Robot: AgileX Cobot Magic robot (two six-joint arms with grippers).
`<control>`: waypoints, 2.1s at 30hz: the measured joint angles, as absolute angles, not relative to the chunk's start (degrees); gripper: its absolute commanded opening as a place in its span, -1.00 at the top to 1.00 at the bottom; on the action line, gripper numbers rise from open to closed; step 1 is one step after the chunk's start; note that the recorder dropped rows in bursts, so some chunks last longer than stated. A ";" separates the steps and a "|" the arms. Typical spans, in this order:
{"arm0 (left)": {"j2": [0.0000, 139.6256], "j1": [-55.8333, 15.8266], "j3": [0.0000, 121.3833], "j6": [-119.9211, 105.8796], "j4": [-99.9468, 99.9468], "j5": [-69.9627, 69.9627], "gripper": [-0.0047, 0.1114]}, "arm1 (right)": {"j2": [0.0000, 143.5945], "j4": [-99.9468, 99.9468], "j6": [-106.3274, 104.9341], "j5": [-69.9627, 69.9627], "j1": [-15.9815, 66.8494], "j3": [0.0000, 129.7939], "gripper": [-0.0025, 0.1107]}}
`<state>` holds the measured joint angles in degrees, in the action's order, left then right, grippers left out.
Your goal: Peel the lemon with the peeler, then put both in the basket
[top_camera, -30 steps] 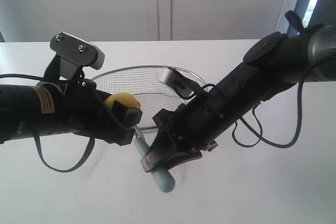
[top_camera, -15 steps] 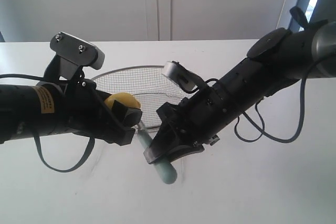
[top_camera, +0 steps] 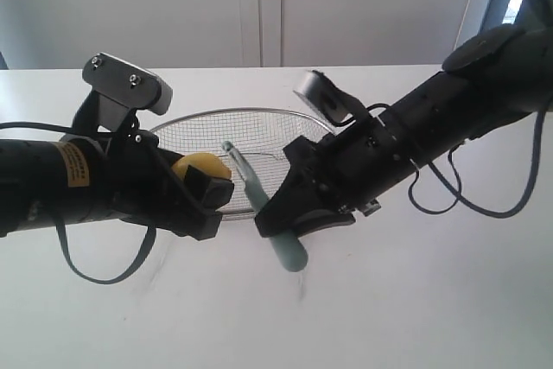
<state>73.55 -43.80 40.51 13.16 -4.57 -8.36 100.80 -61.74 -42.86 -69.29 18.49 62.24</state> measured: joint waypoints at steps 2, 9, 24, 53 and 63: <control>73.55 -43.80 40.51 13.17 -4.57 -8.36 0.92 | 99.61 -61.83 -42.86 -69.40 17.22 62.24 0.96; 73.55 -43.80 40.51 13.17 -4.69 -8.36 0.92 | 94.38 -61.87 -42.86 -69.40 12.30 62.24 0.96; 73.55 -43.80 40.51 13.17 -4.69 -8.36 0.92 | 94.83 -57.74 -42.86 -68.23 9.94 62.24 0.96; 73.55 -43.80 40.51 13.17 -4.69 -8.36 0.92 | 105.02 -60.89 -42.74 -68.20 22.88 60.80 0.96; 73.55 -43.80 40.51 13.17 -4.69 -8.36 0.92 | 105.02 -61.14 -42.74 -67.40 22.88 60.80 0.96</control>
<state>73.55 -43.80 40.51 13.17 -4.69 -8.36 105.02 -61.14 -42.74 -67.40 22.88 60.80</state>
